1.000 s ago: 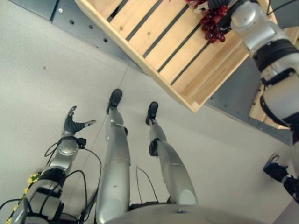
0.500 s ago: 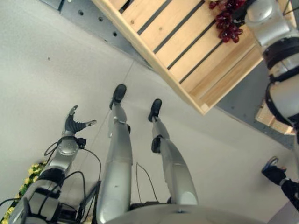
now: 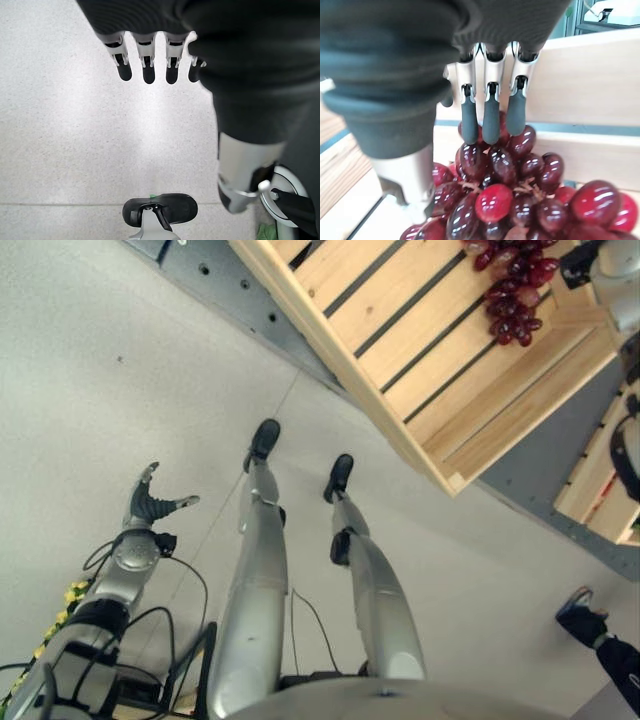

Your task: Pick up the fruits from the basket on one side to the basket on the other side

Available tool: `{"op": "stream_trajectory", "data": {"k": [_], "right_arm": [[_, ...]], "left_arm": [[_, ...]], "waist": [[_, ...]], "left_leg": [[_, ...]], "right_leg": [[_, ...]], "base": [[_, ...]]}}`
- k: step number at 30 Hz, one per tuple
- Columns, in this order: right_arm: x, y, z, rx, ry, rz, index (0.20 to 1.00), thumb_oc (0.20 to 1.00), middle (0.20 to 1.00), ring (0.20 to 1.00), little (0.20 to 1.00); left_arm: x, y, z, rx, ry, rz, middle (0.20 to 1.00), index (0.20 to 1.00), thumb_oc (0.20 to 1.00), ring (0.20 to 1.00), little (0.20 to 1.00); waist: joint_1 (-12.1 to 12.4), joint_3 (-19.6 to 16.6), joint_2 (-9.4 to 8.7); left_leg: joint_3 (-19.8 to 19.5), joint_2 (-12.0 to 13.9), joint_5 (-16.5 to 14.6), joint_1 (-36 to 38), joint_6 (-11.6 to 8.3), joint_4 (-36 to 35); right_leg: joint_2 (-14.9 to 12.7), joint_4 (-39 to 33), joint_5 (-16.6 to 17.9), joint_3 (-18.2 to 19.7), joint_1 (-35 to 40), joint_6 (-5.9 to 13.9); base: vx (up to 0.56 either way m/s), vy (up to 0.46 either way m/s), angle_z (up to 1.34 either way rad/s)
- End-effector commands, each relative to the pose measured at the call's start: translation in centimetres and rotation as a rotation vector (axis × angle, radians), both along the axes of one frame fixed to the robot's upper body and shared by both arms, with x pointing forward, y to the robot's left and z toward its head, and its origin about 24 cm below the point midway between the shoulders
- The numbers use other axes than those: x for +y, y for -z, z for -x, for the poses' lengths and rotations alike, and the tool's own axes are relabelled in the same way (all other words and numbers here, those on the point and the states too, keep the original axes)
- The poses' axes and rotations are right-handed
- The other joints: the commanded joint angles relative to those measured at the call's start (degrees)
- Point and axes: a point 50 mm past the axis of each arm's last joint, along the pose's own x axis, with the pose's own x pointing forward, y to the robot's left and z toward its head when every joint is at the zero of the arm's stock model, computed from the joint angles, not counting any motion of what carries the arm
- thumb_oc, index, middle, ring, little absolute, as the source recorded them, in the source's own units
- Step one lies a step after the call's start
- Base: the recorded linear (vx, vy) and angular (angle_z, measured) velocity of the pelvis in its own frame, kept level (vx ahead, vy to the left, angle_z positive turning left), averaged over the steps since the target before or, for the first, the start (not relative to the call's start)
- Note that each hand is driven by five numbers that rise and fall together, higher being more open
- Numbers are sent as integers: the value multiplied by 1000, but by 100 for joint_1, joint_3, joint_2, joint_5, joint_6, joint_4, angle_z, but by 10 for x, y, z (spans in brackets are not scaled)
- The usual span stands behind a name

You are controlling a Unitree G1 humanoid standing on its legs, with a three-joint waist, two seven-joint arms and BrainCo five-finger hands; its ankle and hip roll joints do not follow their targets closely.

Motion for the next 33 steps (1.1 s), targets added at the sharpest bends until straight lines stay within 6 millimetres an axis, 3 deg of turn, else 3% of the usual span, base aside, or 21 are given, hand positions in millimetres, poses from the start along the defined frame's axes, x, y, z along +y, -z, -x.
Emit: {"op": "stream_trajectory", "data": {"k": [1, 4, 9, 16, 24, 33], "right_arm": [[-86, -31, 54, -107, 303, -96, 1000, 1000, 1000, 1000, 1000], [-94, -28, 59, -99, 310, -95, 1000, 1000, 1000, 1000, 1000], [-87, -24, 52, -80, 289, -91, 1000, 1000, 1000, 1000, 1000], [-63, -12, 32, -48, 216, -101, 1000, 1000, 1000, 1000, 1000], [-57, -2, 24, -36, 183, -118, 1000, 1000, 1000, 1000, 1000], [-37, 0, 14, -41, 114, -122, 1000, 1000, 1000, 1000, 1000]], "left_arm": [[4, -3, 7, -30, -12, 4, 1000, 1000, 1000, 1000, 1000], [12, -7, 11, -29, -27, -12, 1000, 1000, 1000, 1000, 1000], [16, -8, 12, -25, -41, -7, 1000, 1000, 1000, 1000, 1000], [14, -8, 8, -33, -50, 8, 1000, 1000, 1000, 1000, 1000], [8, -2, 8, -21, -40, 20, 1000, 1000, 1000, 1000, 1000], [4, -7, 1, -39, -26, 21, 1000, 1000, 1000, 1000, 1000]], "waist": [[-158, 478, 38], [-202, 478, -47], [-198, 478, -95], [-170, 478, 7], [-169, 478, 139], [-135, 478, 277]], "left_leg": [[192, -217, -356, 239, -168, 421], [211, -152, -332, 297, -187, 399], [224, -121, -310, 335, -188, 372], [226, -90, -283, 258, -177, 350], [244, -96, -270, 131, -175, 350], [206, -131, -342, -179, -130, 546]], "right_leg": [[175, 524, -800, 89, 986, 263], [163, 493, -767, 31, 1063, 271], [179, 443, -715, 21, 1104, 278], [194, 514, -735, 15, 954, 268], [181, 564, -751, -12, 798, 265], [182, 867, -897, -17, 457, 237]], "base": [[-24, -37, -1], [-10, -10, 0], [-9, -5, 2], [-5, 3, -5], [1, -2, 0], [4, -8, 2]]}}
